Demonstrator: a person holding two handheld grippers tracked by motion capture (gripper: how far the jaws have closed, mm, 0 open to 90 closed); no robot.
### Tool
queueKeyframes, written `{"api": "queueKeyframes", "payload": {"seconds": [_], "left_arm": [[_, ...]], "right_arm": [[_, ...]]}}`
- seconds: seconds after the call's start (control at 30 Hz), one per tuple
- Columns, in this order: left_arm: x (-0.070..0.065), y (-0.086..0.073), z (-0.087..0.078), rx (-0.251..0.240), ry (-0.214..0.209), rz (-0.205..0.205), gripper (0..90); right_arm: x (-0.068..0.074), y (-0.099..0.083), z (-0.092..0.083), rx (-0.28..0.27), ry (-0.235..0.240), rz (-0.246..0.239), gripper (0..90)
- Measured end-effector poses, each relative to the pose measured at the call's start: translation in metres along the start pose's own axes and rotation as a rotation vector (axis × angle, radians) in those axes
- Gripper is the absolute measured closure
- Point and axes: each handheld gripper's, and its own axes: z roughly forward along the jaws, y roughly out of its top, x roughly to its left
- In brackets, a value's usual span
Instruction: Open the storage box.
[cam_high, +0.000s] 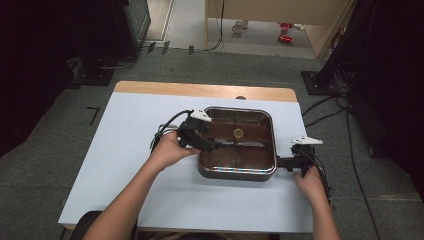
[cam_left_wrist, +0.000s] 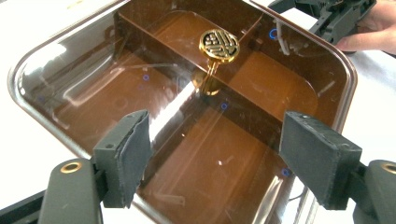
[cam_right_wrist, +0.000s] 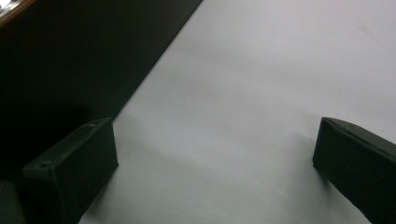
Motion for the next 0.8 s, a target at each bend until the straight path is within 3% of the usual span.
{"api": "queueKeyframes", "payload": {"seconds": [0.4, 0.8], "left_arm": [[-0.005, 0.024, 0.033, 0.015, -0.014, 0.057, 29.6], [0.001, 0.028, 0.058, 0.018, -0.003, 0.064, 35.0]], "right_arm": [[0.0, 0.0, 0.0, -0.002, 0.0, 0.001, 0.0], [0.0, 0.0, 0.0, 0.0, 0.0, 0.002, 0.0]]}}
